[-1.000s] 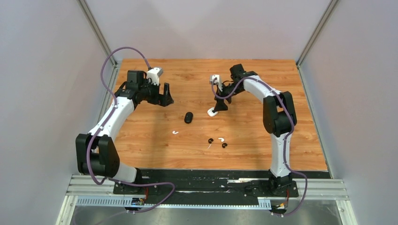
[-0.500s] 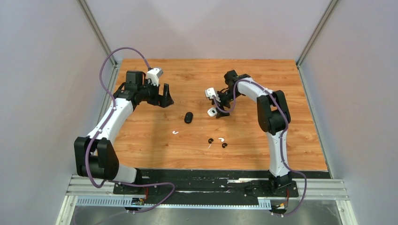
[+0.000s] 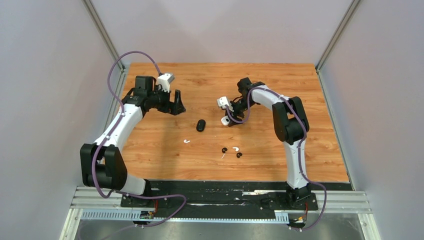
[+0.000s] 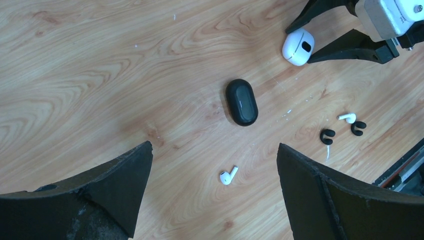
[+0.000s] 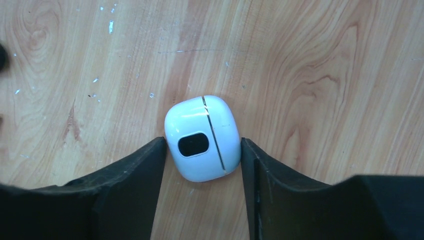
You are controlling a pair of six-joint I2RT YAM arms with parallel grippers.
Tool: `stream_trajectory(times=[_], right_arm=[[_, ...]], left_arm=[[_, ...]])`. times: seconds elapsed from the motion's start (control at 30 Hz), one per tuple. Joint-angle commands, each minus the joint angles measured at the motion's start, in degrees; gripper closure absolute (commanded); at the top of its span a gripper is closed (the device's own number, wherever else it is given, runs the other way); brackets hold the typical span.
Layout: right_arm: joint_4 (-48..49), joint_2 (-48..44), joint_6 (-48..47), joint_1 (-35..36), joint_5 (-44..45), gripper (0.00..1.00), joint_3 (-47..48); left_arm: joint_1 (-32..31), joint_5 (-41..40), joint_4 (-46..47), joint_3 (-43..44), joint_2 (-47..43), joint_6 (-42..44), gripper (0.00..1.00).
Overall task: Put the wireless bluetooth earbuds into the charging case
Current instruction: Pick up the charging case at the center of the board.
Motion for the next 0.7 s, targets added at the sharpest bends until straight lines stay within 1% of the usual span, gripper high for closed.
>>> stream_trajectory(times=[0.0,0.07,0.13,0.2,0.27,0.33,0.43,0.47,0.5,0.53,0.57,0.63,0.67], right_arm=[[1.04,-0.38,-0.81,0.52,3.52,0.49,-2.31],[1.32,-0.54,0.9,0.52,3.97,0.59,-2.23],[2.63,-0.99,4.8,0.44,4.24,0.71,-1.19],[6.38,-3.36,10.52,0.27,4.5,0.85,-0.69],[12.8,-7.44,16.3,-0.12,4.82,0.99,-2.1],[22.69,-12.97,22.57,-0.26,6.11,1.0,-6.06],[42.18,-22.11,31.43,-0.1,9.11,1.0,-14.92],[48.21,-24.67,33.55,0.05,10.18,1.0,-17.87],[55.0,-26.91,35.52,0.29,11.6,1.0,-20.31],[61.93,-28.48,37.13,0.64,13.08,1.0,-22.13],[66.08,-29.68,38.96,1.05,14.88,1.0,-23.54],[72.88,-31.47,42.01,1.65,17.72,1.0,-25.29],[74.65,-32.05,42.82,2.0,18.73,1.0,-25.5]], left_arm=[[0.04,1.33,1.01,2.48,0.94,0.52,0.0],[0.04,1.9,1.8,2.99,1.69,0.53,0.0],[-0.15,2.51,5.29,3.77,3.2,0.17,0.02],[-0.4,2.86,8.3,5.93,5.93,-1.63,0.05],[-0.55,4.78,12.04,9.2,9.18,-5.42,0.07],[-0.73,8.22,16.24,12.75,13.12,-9.88,0.07],[-1.81,13.5,22.35,17.26,16.05,-16.76,0.07],[-2.2,14.55,25.94,18.75,16.8,-17.87,0.08],[-3.02,16.47,28.06,19.32,17.06,-19.72,0.11],[-4.07,17.76,31.9,20.16,17.48,-20.24,0.13],[-4.61,20.3,33.41,20.55,17.66,-20.29,0.15],[-6.29,22.07,35.02,22.28,18.04,-18.79,0.15],[-7.25,22.58,35.59,22.53,18.09,-17.45,0.15]])
